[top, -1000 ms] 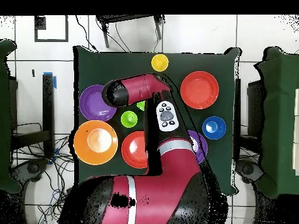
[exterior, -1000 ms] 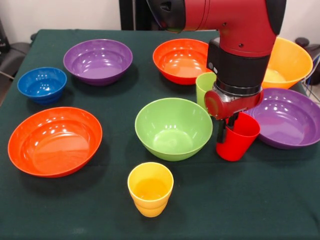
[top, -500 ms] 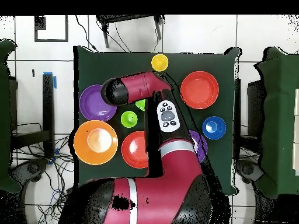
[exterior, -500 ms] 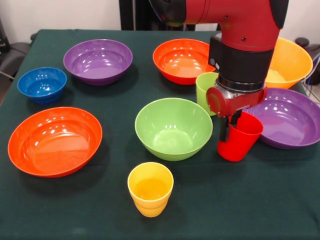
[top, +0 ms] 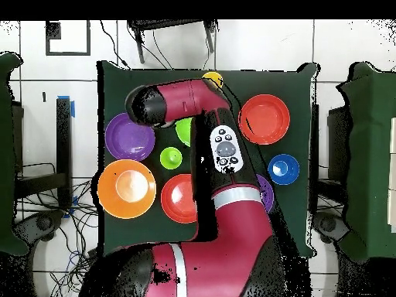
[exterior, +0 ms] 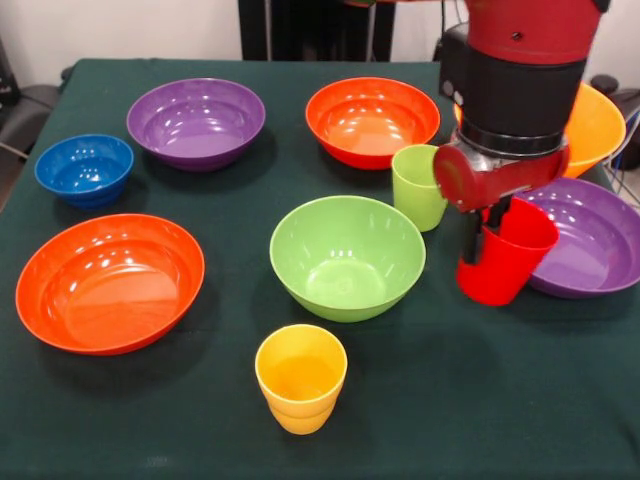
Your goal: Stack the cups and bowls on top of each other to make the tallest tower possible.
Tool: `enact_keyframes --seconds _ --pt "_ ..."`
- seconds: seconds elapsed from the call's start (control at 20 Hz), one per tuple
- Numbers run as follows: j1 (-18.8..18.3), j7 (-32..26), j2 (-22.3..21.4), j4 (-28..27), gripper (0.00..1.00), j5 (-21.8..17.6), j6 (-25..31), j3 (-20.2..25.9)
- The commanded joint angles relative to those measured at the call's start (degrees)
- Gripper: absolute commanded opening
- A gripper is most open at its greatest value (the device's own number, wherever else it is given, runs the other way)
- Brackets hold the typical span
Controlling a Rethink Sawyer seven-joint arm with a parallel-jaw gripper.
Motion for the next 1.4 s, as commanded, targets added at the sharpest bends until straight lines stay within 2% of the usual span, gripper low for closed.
enact_keyframes --seconds 0.05,0.3,0.4,0.55,0.65,0.85,0.95,1.05,1.15,1.2,1.35,1.4 --pt "-0.1 -11.2 4.0 -15.2 0.0 2.0 14.6 8.1" --pt "2.4 -13.3 10.9 -33.7 0.0 -0.2 26.0 11.8" --pt "3.1 -14.7 13.6 -41.1 0.0 -2.4 31.0 14.4" --pt "3.7 -17.2 16.4 -50.1 0.0 -8.1 38.4 20.6" --pt "3.4 -18.6 17.0 -53.5 0.0 -14.2 42.7 27.0" --pt "1.3 -20.8 16.5 -55.6 0.0 -26.1 50.1 39.7" --pt "-0.2 -22.9 16.3 -56.3 0.0 -33.9 53.9 47.6" --pt "-2.2 -25.9 16.4 -57.2 0.0 -43.9 57.5 57.8" --pt "-3.6 -29.1 16.9 -58.0 0.0 -51.8 59.9 65.6" --pt "-4.4 -31.4 17.2 -58.5 0.0 -56.8 60.7 70.2" --pt "-6.0 -37.7 18.2 -59.3 0.0 -67.4 62.1 79.3" --pt "-6.7 -40.2 18.7 -59.7 0.0 -72.2 62.0 83.5"
